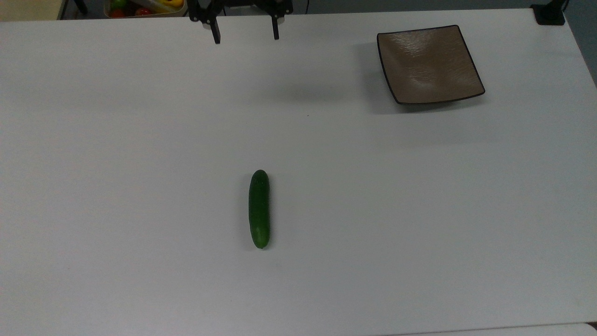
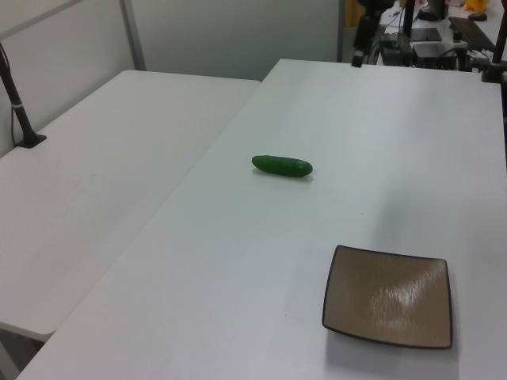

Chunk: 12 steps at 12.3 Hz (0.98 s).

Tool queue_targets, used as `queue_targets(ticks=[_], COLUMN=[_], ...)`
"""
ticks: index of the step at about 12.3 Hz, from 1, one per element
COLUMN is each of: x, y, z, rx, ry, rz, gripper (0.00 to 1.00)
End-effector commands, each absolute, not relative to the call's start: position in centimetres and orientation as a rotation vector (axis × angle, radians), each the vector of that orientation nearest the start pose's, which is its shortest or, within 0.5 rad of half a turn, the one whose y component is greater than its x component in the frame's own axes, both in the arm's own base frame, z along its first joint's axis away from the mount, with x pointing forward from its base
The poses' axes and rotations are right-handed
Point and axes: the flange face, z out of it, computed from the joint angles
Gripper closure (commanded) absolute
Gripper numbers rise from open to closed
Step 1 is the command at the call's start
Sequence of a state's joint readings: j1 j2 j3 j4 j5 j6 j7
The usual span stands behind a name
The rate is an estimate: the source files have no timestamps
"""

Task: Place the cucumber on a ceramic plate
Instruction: 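Move the open gripper over the green cucumber and lower toward it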

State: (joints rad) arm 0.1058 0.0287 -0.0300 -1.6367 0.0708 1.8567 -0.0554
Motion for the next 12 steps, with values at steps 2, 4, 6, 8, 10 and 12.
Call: queue_targets(ticks=[2, 4, 6, 8, 10, 12], x=[61.8, 63.1, 64.7, 66.1, 67.4, 68.7], y=[5.2, 5.3, 5.5, 5.6, 6.1, 6.4], z=[58.2, 57.1, 56.3, 54.7, 53.4, 51.6], rx=[-3.038, -3.035, -3.035, -3.040, -3.045, -3.049], ry=[-0.176, -0.169, -0.167, -0.158, -0.137, -0.130], rz=[-0.417, -0.438, -0.441, -0.420, -0.405, -0.398], gripper=[0.00, 0.00, 0.00, 0.00, 0.00, 0.00])
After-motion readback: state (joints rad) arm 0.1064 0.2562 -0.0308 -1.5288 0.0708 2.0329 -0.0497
